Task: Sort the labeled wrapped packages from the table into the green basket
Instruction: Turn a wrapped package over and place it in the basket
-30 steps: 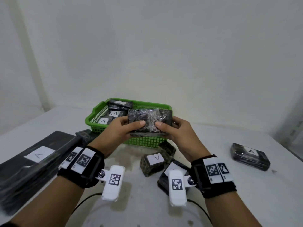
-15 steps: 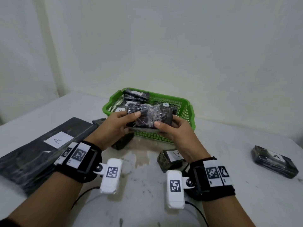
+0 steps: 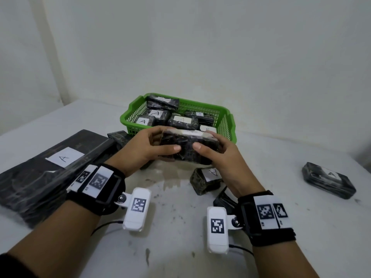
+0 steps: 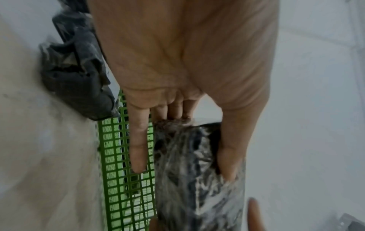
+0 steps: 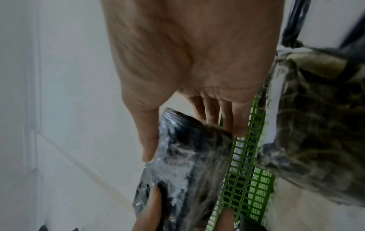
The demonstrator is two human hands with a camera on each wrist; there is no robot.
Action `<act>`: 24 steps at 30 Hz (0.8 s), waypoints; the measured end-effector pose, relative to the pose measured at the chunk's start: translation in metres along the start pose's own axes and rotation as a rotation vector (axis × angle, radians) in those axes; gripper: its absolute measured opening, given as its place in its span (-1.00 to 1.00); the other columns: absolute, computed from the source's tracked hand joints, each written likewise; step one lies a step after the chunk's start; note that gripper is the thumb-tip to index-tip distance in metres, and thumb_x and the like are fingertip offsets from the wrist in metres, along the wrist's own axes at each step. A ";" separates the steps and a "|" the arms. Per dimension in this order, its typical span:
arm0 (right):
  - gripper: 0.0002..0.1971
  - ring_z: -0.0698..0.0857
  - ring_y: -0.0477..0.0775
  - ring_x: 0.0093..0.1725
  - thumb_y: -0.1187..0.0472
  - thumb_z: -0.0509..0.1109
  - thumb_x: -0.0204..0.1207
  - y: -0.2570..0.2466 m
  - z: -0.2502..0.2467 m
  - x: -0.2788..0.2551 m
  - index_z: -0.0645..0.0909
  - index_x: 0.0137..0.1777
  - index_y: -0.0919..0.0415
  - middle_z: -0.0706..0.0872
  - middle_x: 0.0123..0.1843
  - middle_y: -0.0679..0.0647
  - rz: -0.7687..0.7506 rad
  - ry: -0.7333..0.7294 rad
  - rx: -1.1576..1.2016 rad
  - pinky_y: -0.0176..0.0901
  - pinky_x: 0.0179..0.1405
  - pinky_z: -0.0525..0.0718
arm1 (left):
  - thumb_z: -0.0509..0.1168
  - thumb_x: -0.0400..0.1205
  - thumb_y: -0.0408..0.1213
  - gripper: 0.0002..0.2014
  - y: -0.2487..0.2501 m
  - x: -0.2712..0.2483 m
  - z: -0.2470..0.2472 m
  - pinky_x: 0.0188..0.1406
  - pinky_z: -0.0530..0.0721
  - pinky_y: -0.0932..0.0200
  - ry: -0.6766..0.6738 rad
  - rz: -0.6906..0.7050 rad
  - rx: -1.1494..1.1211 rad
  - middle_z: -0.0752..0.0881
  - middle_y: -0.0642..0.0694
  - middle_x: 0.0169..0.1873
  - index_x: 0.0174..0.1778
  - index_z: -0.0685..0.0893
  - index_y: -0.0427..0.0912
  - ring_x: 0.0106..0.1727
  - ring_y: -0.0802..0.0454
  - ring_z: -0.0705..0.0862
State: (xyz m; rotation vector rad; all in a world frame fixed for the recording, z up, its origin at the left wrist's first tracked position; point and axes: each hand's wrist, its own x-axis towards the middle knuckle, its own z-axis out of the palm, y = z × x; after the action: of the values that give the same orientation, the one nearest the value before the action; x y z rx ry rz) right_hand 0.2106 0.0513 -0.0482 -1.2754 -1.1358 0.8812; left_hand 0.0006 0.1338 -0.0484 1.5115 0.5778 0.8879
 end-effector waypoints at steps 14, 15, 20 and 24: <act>-0.23 0.88 0.23 0.22 0.03 0.75 0.30 -0.002 -0.016 -0.014 0.62 0.51 0.24 0.89 0.23 0.17 -0.009 0.035 0.183 0.21 0.38 0.75 | 0.74 0.20 0.22 0.09 -0.007 0.000 0.014 0.44 0.69 -0.20 -0.032 -0.085 -0.076 0.71 -0.14 0.45 0.62 0.48 -0.10 0.45 -0.14 0.71; -0.23 0.88 0.23 0.22 0.04 0.78 0.30 -0.001 -0.015 -0.013 0.63 0.51 0.23 0.89 0.23 0.17 -0.012 0.043 0.177 0.23 0.39 0.75 | 0.73 0.22 0.25 0.09 -0.010 0.002 0.014 0.50 0.63 -0.28 0.028 -0.088 -0.047 0.73 -0.16 0.43 0.61 0.51 -0.19 0.47 -0.17 0.70; -0.58 0.92 0.11 0.05 0.00 0.67 0.46 -0.003 -0.007 -0.018 0.80 0.21 0.24 0.94 0.04 0.10 -0.022 0.062 0.065 0.13 0.26 0.83 | 0.63 0.44 -0.02 -0.26 -0.014 0.002 0.019 0.51 0.60 -0.22 0.027 -0.034 0.010 0.80 -0.17 0.33 0.48 0.62 -0.29 0.40 -0.16 0.75; -0.43 0.91 0.11 0.12 -0.05 0.71 0.34 -0.003 -0.009 -0.018 0.77 0.29 0.23 0.93 0.10 0.08 -0.029 0.032 0.041 0.04 0.22 0.83 | 0.62 0.42 -0.04 -0.24 -0.010 0.000 0.022 0.49 0.62 -0.27 0.055 -0.040 -0.036 0.82 -0.22 0.28 0.48 0.60 -0.35 0.34 -0.21 0.78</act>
State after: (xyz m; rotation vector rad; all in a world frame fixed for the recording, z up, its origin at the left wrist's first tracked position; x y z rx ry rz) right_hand 0.2140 0.0310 -0.0471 -1.2322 -1.1028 0.8555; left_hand 0.0197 0.1220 -0.0577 1.4422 0.6272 0.9070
